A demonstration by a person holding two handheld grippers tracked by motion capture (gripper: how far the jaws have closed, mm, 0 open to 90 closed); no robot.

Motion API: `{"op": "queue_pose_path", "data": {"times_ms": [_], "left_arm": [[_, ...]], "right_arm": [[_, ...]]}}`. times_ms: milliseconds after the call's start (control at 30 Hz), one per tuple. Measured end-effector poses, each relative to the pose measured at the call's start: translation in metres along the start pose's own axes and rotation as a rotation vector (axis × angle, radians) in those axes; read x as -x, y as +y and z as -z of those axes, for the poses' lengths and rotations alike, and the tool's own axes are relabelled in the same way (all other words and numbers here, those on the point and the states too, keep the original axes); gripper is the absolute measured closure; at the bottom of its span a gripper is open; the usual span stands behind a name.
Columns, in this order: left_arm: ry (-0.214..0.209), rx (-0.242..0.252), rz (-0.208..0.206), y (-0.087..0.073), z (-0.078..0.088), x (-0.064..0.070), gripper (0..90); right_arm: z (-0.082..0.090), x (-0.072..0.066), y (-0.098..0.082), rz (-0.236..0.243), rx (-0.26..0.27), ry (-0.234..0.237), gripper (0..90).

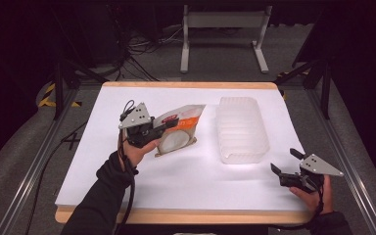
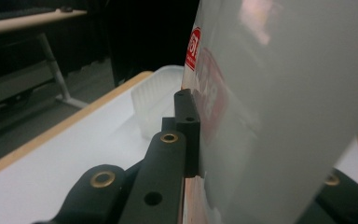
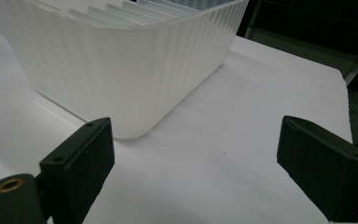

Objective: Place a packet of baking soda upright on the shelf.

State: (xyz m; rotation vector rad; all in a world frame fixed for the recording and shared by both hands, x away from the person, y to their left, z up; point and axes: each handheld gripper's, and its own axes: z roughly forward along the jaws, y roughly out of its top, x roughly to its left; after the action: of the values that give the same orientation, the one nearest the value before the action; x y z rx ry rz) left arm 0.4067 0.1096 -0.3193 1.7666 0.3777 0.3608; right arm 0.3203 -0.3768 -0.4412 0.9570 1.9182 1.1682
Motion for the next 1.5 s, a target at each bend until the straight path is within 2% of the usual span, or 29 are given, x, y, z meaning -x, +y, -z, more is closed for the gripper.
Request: {"op": "queue_pose_path", "data": {"times_ms": [167, 300, 500, 800, 933, 967, 1033, 1067, 1100, 1233, 1400, 1433, 1500], "left_arm": [[-0.039, 0.043, -0.021, 0.022, -0.019, 0.005, 89.9], [-0.076, 0.049, -0.041, 0.035, -0.038, 0.013, 89.9], [-0.128, 0.067, -0.039, 0.049, -0.063, 0.02, 89.9], [-0.183, 0.084, -0.042, 0.063, -0.102, 0.032, 89.9], [-0.211, 0.094, -0.028, 0.065, -0.121, 0.036, 89.9], [-0.211, 0.094, -0.028, 0.065, -0.121, 0.036, 89.9], [-0.244, 0.102, -0.035, 0.065, -0.131, 0.038, 89.9], [-0.248, 0.103, -0.034, 0.064, -0.138, 0.039, 89.9], [-0.248, 0.103, -0.034, 0.064, -0.138, 0.039, 89.9], [-0.287, 0.12, -0.003, 0.057, -0.154, 0.04, 89.9], [-0.311, 0.111, 0.016, 0.049, -0.171, 0.046, 89.9], [-0.329, 0.113, 0.016, 0.046, -0.174, 0.047, 89.9], [-0.326, 0.1, 0.007, 0.043, -0.179, 0.05, 89.9]], "right_arm": [[0.001, 0.0, 0.0, -0.006, 0.004, 0.001, 10.6], [0.001, 0.001, 0.0, -0.009, 0.01, 0.011, 9.9], [0.001, 0.001, 0.0, -0.009, 0.01, 0.013, 9.7], [0.002, 0.003, -0.001, -0.027, 0.019, 0.02, 9.8], [0.002, 0.003, -0.001, -0.025, 0.018, 0.022, 9.7], [0.002, 0.003, -0.001, -0.025, 0.018, 0.022, 9.7], [0.002, 0.003, -0.001, -0.026, 0.018, 0.022, 9.8], [0.002, 0.004, -0.001, -0.034, 0.02, 0.021, 9.8], [0.002, 0.004, -0.001, -0.034, 0.02, 0.021, 9.8], [0.002, 0.005, -0.001, -0.04, 0.021, 0.028, 9.8], [0.002, 0.005, -0.001, -0.04, 0.021, 0.028, 9.8], [0.002, 0.005, -0.001, -0.041, 0.02, 0.027, 9.8], [0.002, 0.005, -0.001, -0.039, 0.018, 0.028, 9.8]]}}
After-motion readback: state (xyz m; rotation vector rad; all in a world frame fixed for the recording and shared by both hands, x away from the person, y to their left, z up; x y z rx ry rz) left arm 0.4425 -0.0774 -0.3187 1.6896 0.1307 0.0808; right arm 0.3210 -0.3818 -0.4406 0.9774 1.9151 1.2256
